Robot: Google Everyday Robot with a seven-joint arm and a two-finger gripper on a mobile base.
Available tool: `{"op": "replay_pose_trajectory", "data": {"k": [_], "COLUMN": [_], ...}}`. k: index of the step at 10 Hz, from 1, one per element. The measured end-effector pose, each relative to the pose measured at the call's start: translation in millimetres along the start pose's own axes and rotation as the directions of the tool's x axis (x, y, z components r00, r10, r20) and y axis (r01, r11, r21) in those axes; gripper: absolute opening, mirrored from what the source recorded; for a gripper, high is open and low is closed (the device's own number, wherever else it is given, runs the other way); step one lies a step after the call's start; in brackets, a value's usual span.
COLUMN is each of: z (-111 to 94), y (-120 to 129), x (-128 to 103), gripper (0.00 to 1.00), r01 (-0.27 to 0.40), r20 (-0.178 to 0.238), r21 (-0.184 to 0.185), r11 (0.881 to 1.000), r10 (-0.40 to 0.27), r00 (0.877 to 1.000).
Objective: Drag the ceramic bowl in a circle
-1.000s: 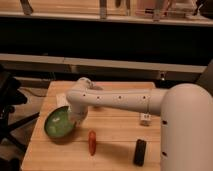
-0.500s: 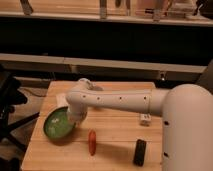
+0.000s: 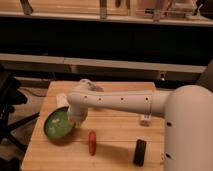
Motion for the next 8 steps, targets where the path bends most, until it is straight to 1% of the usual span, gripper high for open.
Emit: {"op": "replay_pose_trajectory", "data": {"k": [8], "z": [0.8], "y": [-3.5], "x": [-4.0], "gripper": [0.00], "r01": [-0.015], "r20": [0.009], "r21": [0.024], "r11": [1.000], "r10": [0.015], "r00": [1.000]}}
